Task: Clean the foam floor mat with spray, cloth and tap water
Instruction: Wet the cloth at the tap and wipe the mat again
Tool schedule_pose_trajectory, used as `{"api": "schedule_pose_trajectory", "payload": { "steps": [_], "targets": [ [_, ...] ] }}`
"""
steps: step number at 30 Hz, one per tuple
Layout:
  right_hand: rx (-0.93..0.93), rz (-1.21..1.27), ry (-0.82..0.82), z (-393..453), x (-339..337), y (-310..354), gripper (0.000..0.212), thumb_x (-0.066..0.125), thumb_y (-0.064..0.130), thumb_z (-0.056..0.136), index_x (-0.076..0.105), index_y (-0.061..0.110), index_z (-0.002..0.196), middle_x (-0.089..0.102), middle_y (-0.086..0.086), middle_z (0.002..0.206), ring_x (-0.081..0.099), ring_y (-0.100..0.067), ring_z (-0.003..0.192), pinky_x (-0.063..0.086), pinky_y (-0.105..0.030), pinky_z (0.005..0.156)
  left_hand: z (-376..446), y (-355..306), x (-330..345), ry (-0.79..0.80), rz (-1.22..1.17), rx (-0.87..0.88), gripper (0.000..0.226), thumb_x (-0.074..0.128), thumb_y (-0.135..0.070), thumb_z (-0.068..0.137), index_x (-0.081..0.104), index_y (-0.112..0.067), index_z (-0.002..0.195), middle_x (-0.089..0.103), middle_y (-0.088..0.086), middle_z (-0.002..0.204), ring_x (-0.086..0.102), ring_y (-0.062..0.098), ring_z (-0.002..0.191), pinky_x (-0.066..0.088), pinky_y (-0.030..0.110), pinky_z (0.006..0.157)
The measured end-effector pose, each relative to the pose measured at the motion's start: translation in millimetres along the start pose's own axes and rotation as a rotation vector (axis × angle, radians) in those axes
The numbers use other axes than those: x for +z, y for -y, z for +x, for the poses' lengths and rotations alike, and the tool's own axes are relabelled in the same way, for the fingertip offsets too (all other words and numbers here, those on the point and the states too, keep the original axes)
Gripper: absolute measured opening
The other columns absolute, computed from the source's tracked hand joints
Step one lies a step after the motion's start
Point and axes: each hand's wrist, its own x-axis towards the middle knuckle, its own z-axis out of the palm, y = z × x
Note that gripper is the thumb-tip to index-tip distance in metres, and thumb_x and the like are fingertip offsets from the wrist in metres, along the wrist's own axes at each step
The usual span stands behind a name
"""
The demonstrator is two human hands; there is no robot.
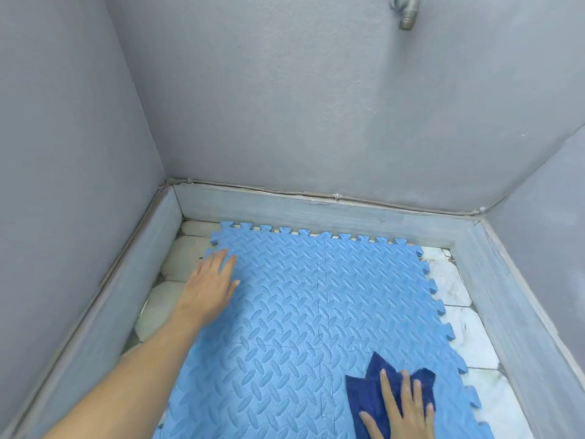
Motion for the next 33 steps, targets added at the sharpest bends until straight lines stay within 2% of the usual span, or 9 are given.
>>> {"api": "schedule_pose_trajectory", "payload": {
  "steps": [3, 5, 9, 15, 21, 25, 27, 30, 33],
  "targets": [
    [-0.146, -0.072, -0.125, 35.9, 1.8, -10.7, 0.051, 0.012, 0.049, 0.101, 0.023, 0.034, 0.148, 0.006, 0.011, 0.163, 0.000, -0.010, 0.151, 0.018, -0.041, 0.113, -6.2, 7.2, 55.1, 0.124, 0.036, -0.029, 0.064, 0.028, -0.050, 0.102, 0.061, -0.002, 0.130, 0.057, 0.020, 0.137, 0.059, 0.039, 0.121, 0.050, 0.055, 0.094],
    [-0.054, 0.030, -0.198, 72.7, -0.9, -19.6, 0.050, 0.024, 0.031, 0.102, 0.030, 0.021, 0.150, 0.011, 0.002, 0.164, 0.019, -0.026, 0.148, 0.015, -0.045, 0.116, -6.5, 10.3, 83.9, 0.113, 0.021, -0.008, 0.079, 0.007, -0.053, 0.102, 0.061, -0.003, 0.130, 0.058, 0.018, 0.137, 0.060, 0.036, 0.122, 0.050, 0.052, 0.097],
    [0.325, 0.115, -0.290, 167.8, -19.7, -23.9, 0.043, 0.031, 0.015, 0.103, 0.039, 0.006, 0.145, 0.039, -0.022, 0.150, 0.025, -0.036, 0.144, 0.017, -0.061, 0.115, -13.6, 14.4, 105.1, -0.005, -0.112, -0.043, 0.065, 0.011, -0.049, 0.101, 0.032, -0.014, 0.152, 0.028, 0.004, 0.159, 0.021, 0.017, 0.147, 0.004, 0.034, 0.121],
    [0.618, 0.103, -0.220, 283.0, -20.1, 51.5, 0.044, 0.026, 0.029, 0.106, 0.033, 0.029, 0.149, 0.025, 0.011, 0.160, 0.000, -0.024, 0.151, -0.009, -0.061, 0.115, -10.0, 15.8, 105.6, -0.126, -0.276, -0.076, 0.059, 0.015, -0.041, 0.099, 0.031, -0.022, 0.153, 0.024, -0.007, 0.160, 0.012, 0.004, 0.147, -0.003, 0.024, 0.122],
    [-0.001, -0.033, -0.126, 288.5, 40.6, 207.2, 0.060, 0.035, 0.037, 0.101, 0.013, 0.025, 0.156, 0.020, -0.002, 0.162, 0.010, -0.028, 0.150, 0.002, -0.052, 0.119, -6.4, 16.1, 102.1, -0.251, -0.414, -0.359, 0.065, 0.015, -0.039, 0.095, 0.033, -0.011, 0.152, 0.025, 0.003, 0.161, 0.015, 0.020, 0.151, -0.002, 0.031, 0.122],
    [-0.654, -0.008, 0.102, 256.7, 56.4, 255.1, 0.053, 0.047, 0.035, 0.096, 0.039, 0.015, 0.145, 0.033, -0.005, 0.157, 0.022, -0.021, 0.148, 0.012, -0.049, 0.121, -3.3, 21.4, 104.7, -0.286, -0.493, -0.408, 0.067, 0.016, -0.038, 0.095, 0.034, -0.005, 0.150, 0.029, 0.008, 0.160, 0.023, 0.019, 0.149, 0.011, 0.031, 0.122],
    [-0.769, -0.078, 0.097, 262.2, 57.5, 243.7, 0.046, 0.045, 0.039, 0.098, 0.049, 0.020, 0.139, 0.039, 0.000, 0.154, 0.025, -0.019, 0.147, 0.008, -0.051, 0.121, -4.1, 21.2, 104.4, -0.290, -0.498, -0.380, 0.066, 0.017, -0.036, 0.095, 0.035, -0.004, 0.149, 0.031, 0.008, 0.159, 0.025, 0.019, 0.148, 0.013, 0.030, 0.121],
    [-0.338, -0.162, -0.050, 292.1, 53.6, 228.0, 0.046, 0.034, 0.048, 0.099, 0.043, 0.036, 0.143, 0.028, 0.009, 0.159, 0.015, -0.029, 0.150, 0.000, -0.070, 0.110, -5.1, 19.8, 103.7, -0.284, -0.507, -0.367, 0.064, 0.020, -0.033, 0.095, 0.032, -0.006, 0.151, 0.028, 0.005, 0.160, 0.022, 0.014, 0.148, 0.010, 0.024, 0.121],
    [-0.035, -0.057, 0.031, 287.3, 54.0, 248.5, 0.056, 0.025, 0.048, 0.102, 0.020, 0.028, 0.155, 0.000, 0.006, 0.165, -0.003, -0.038, 0.149, -0.001, -0.064, 0.116, -3.4, 21.1, 104.7, -0.297, -0.532, -0.358, 0.063, 0.023, -0.030, 0.095, 0.029, -0.007, 0.152, 0.025, 0.004, 0.161, 0.018, 0.008, 0.147, 0.003, 0.012, 0.118]
  ]
}}
